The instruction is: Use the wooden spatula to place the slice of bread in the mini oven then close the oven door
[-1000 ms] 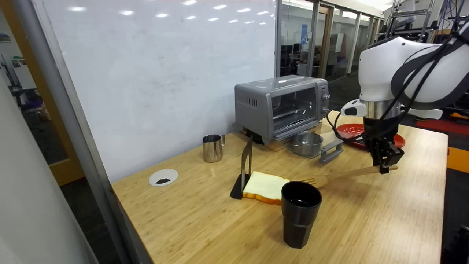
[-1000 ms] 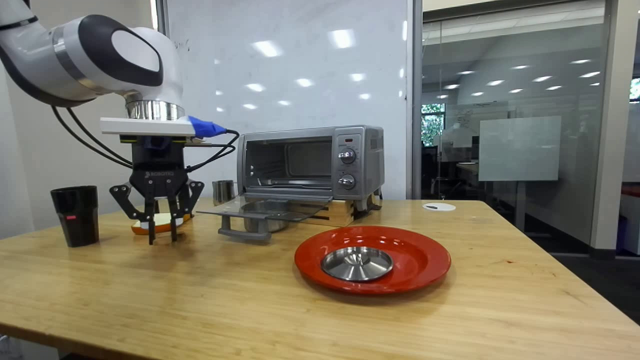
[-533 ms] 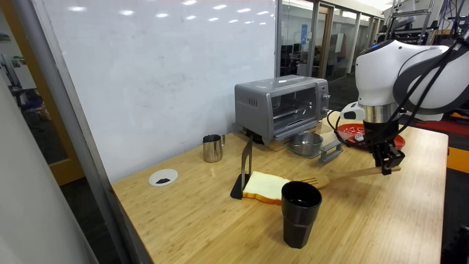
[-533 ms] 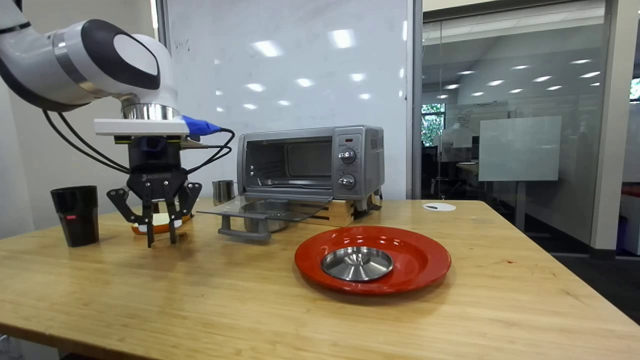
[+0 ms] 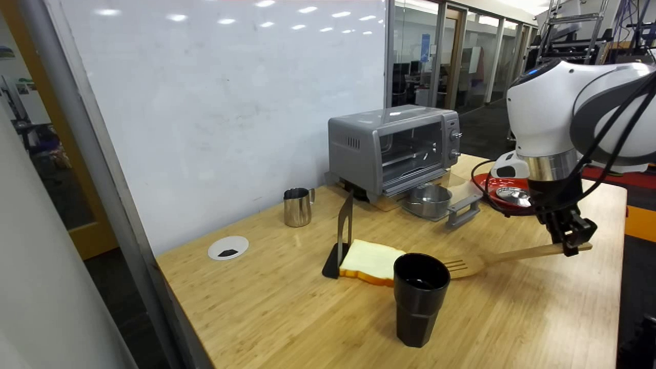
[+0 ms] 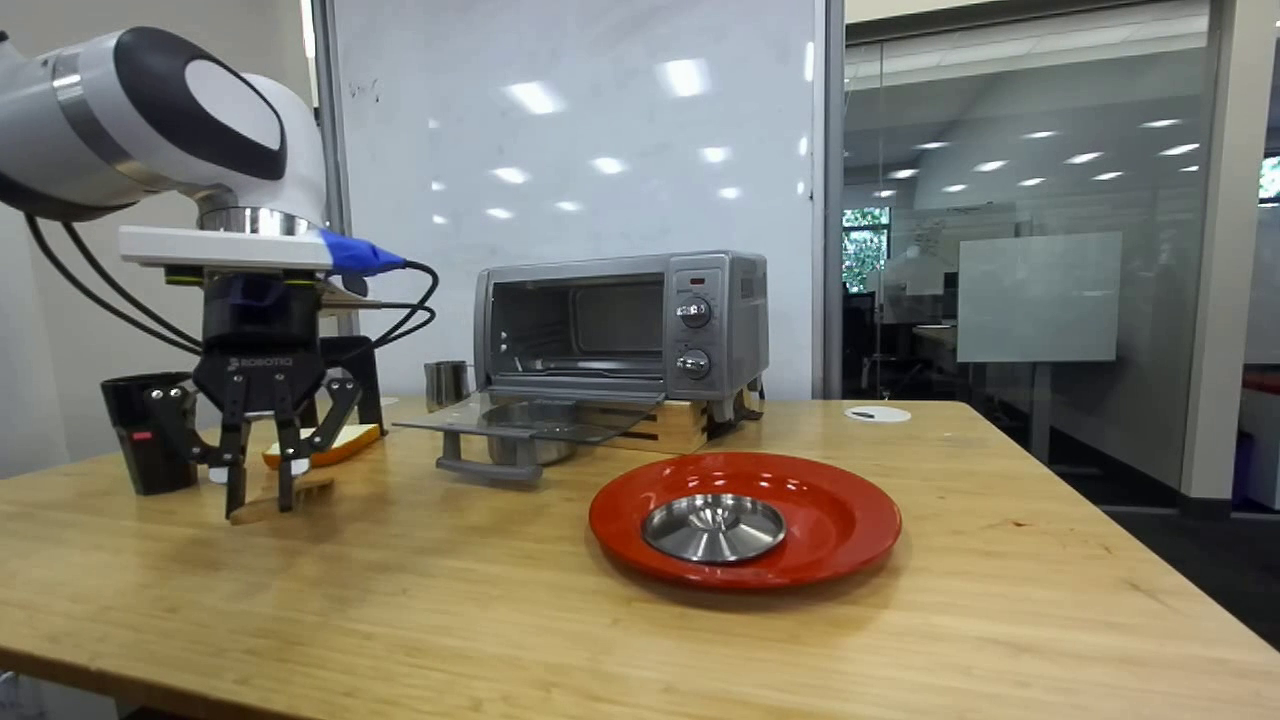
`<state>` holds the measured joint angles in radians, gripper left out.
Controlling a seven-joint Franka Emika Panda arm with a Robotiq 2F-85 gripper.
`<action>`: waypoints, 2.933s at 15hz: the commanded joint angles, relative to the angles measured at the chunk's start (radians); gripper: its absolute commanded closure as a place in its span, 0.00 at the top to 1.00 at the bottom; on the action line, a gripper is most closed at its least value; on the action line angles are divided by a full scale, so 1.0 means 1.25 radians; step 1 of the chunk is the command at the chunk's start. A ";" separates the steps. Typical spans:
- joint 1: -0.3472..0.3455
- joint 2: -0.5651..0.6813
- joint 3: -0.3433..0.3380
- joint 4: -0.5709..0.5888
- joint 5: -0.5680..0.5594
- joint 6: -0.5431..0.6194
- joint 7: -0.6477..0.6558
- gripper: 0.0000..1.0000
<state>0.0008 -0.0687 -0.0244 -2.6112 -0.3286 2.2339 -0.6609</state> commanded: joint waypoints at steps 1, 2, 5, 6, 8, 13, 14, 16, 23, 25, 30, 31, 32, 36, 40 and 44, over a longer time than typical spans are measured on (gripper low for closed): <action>0.023 -0.026 0.023 -0.028 0.012 -0.006 0.012 0.07; 0.030 -0.018 0.029 -0.022 0.016 -0.007 0.020 0.07; 0.048 0.000 0.043 -0.002 0.031 -0.013 0.044 0.07; 0.051 0.003 0.045 0.003 0.037 -0.014 0.051 0.07; 0.052 0.017 0.046 0.022 0.048 -0.026 0.075 0.07; 0.047 0.051 0.040 0.071 0.083 -0.037 0.120 0.07; 0.046 0.059 0.041 0.081 0.094 -0.043 0.123 0.07; 0.047 0.074 0.043 0.104 0.113 -0.055 0.128 0.07; 0.050 0.116 0.055 0.158 0.118 -0.090 0.154 0.07; 0.051 0.122 0.058 0.166 0.118 -0.095 0.151 0.07; 0.053 0.139 0.067 0.174 0.111 -0.085 0.155 0.07; 0.054 0.141 0.069 0.176 0.111 -0.081 0.156 0.07; 0.054 0.144 0.070 0.179 0.111 -0.080 0.158 0.07; 0.053 0.151 0.073 0.193 0.114 -0.070 0.156 0.07; 0.052 0.147 0.075 0.195 0.112 -0.064 0.153 0.07; 0.051 0.155 0.075 0.198 0.109 -0.047 0.160 0.07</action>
<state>0.0691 0.0927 0.0612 -2.3867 -0.1877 2.1537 -0.4831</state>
